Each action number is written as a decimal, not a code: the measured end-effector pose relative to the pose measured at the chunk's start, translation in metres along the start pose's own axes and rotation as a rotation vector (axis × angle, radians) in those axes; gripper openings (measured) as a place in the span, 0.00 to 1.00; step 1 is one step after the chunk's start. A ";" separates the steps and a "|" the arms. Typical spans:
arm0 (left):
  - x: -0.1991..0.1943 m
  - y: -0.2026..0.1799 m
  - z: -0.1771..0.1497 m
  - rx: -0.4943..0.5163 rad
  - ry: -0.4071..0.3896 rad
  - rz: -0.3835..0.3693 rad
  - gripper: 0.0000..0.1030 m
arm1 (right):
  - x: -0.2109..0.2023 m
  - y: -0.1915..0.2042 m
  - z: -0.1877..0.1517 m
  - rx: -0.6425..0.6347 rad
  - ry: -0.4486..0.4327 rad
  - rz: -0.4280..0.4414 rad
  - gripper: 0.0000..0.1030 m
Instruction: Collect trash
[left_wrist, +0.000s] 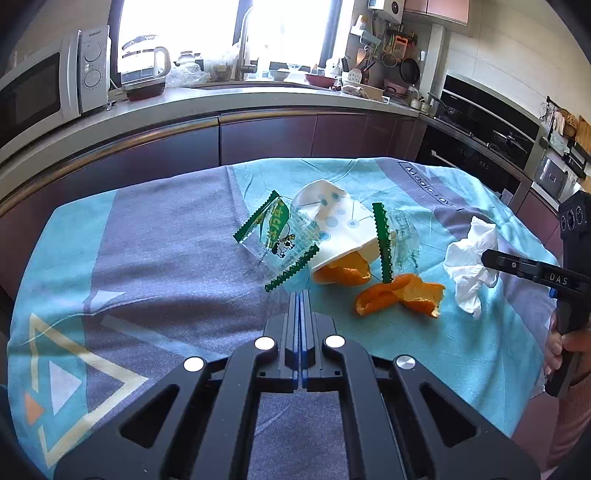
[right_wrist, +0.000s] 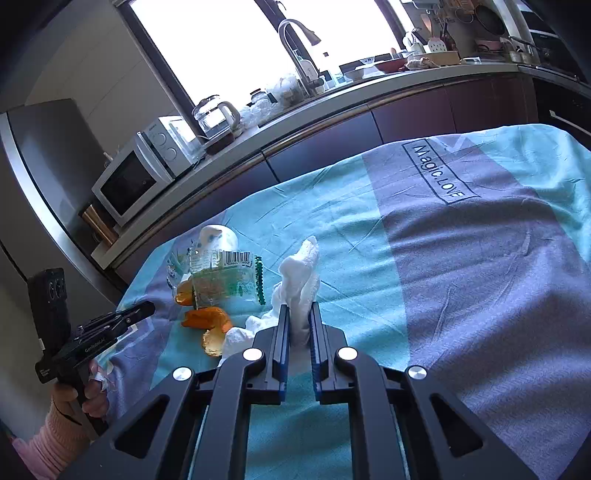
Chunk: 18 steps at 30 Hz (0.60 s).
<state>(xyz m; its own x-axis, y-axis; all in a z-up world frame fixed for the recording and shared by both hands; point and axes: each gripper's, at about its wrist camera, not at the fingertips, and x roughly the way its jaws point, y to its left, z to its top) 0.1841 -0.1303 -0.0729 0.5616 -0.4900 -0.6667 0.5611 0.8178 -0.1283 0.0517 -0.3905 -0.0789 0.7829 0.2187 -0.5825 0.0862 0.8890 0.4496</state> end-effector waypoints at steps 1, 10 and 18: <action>-0.004 0.001 -0.001 -0.004 -0.006 -0.001 0.01 | -0.003 0.001 0.000 0.001 -0.007 0.003 0.09; 0.009 0.000 0.011 0.028 0.014 0.024 0.33 | -0.008 0.011 0.000 -0.005 -0.020 0.050 0.09; 0.043 0.002 0.025 0.060 0.074 0.000 0.28 | -0.006 0.009 -0.002 0.007 -0.011 0.068 0.09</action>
<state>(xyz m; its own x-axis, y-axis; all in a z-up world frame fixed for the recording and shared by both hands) 0.2238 -0.1573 -0.0835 0.5161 -0.4645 -0.7197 0.5979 0.7970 -0.0857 0.0466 -0.3832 -0.0728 0.7937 0.2737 -0.5432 0.0372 0.8695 0.4925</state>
